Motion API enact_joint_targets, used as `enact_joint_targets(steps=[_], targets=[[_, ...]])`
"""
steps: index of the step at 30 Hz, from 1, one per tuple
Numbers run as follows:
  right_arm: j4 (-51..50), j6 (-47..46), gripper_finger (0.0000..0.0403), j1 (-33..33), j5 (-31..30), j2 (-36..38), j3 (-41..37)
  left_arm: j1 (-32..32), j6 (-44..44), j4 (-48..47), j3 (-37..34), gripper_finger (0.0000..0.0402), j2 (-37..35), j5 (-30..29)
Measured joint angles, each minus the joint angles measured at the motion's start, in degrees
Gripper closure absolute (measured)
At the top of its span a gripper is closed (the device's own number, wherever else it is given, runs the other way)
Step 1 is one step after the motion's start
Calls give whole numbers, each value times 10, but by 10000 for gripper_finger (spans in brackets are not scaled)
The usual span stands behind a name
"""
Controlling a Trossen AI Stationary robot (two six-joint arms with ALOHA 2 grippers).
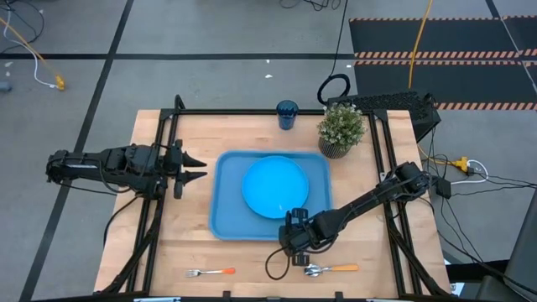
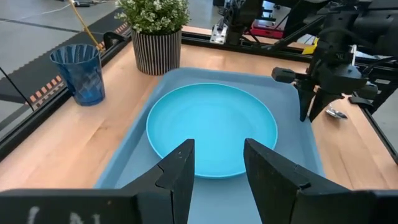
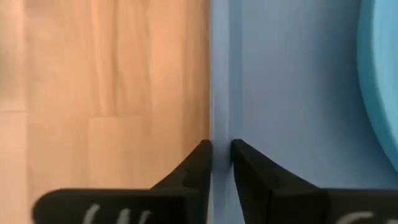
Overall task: Pick and place plate/cup/fork/spoon on tray
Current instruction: Move the blue tray to the center of the table
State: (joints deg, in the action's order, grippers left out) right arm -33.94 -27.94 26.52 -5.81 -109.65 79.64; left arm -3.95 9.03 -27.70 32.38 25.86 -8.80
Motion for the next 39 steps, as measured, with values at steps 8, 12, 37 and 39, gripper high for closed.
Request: enact_joint_targets(steps=[8, 12, 37, 39], targets=[[8, 6, 270, 0, 1, 0, 0, 0, 2, 0, 0, 259, 0, 0], [-16, 1, 248, 0, -4, 0, 0, 0, 2, 0, 0, 259, 0, 0], [-391, -662, 252, -11, -47, 35, -13, 0, -2, -11, 0, 259, 0, -1], [-359, -662, 252, -15, -36, 35, -36, 0, -3, -18, 0, 259, 0, -1]])
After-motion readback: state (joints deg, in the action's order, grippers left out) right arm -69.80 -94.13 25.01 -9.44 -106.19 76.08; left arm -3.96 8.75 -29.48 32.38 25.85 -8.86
